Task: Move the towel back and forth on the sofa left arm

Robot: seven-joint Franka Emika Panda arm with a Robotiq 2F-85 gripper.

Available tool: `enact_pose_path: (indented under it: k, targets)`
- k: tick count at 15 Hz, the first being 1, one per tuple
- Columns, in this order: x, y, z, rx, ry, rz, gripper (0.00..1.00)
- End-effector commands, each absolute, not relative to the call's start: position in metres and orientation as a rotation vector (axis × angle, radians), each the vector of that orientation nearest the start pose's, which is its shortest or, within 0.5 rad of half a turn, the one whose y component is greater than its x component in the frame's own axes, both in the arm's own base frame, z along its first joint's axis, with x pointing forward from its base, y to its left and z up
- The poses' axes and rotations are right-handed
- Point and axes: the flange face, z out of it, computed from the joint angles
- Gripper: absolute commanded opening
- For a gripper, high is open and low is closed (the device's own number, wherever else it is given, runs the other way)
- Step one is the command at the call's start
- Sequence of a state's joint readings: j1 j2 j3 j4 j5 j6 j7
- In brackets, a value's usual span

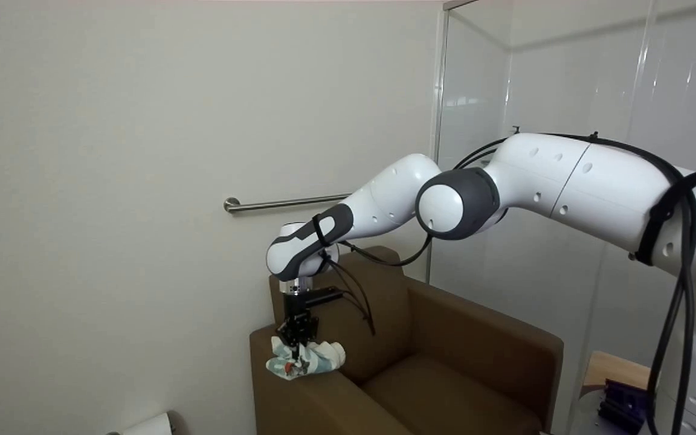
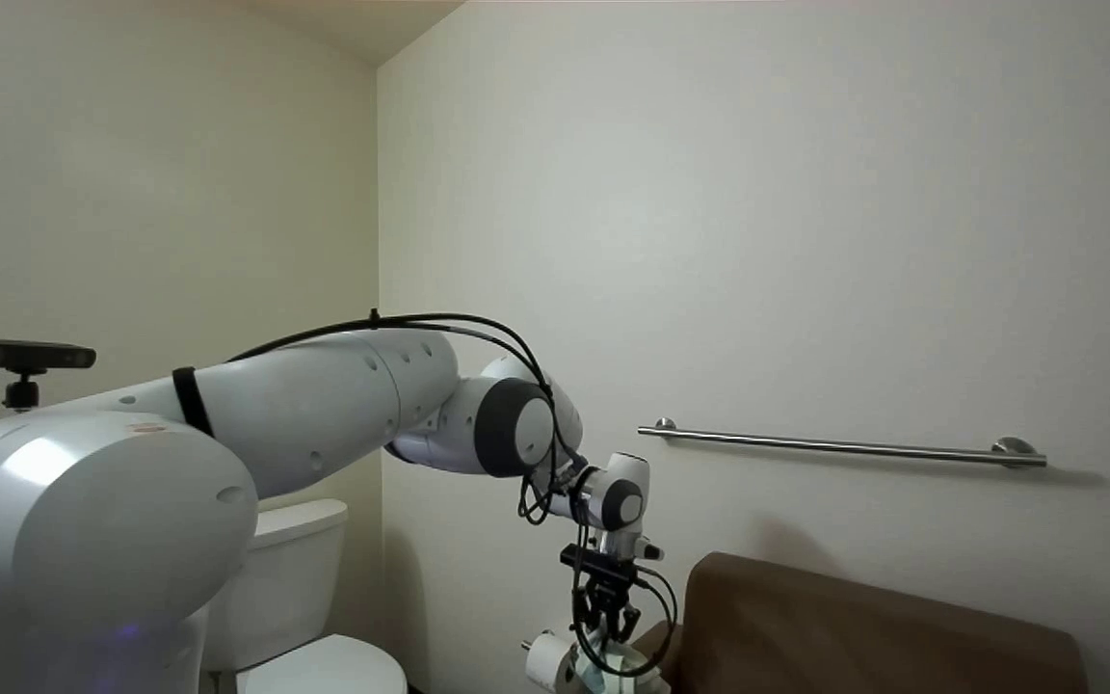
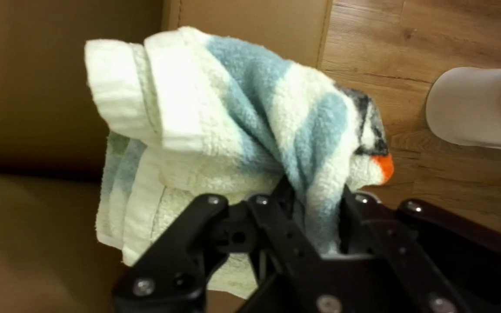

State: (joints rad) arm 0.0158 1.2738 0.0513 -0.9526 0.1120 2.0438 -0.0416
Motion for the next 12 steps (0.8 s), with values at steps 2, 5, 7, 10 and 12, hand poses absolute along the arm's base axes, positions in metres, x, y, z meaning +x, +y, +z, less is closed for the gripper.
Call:
enact_pose_path:
  k: [2, 5, 7, 10, 12]
  targets:
    - [0.741, 0.044, 0.054, -2.941, -0.111, 0.372, 0.09]
    - [0.725, 0.046, 0.046, -2.876, -0.166, 0.412, 0.09]
    - [0.709, 0.05, 0.037, -2.831, -0.191, 0.465, 0.09]
    - [0.68, 0.051, 0.026, -2.781, -0.167, 0.548, 0.09]
    - [0.664, 0.052, 0.027, -2.756, -0.126, 0.601, 0.09]
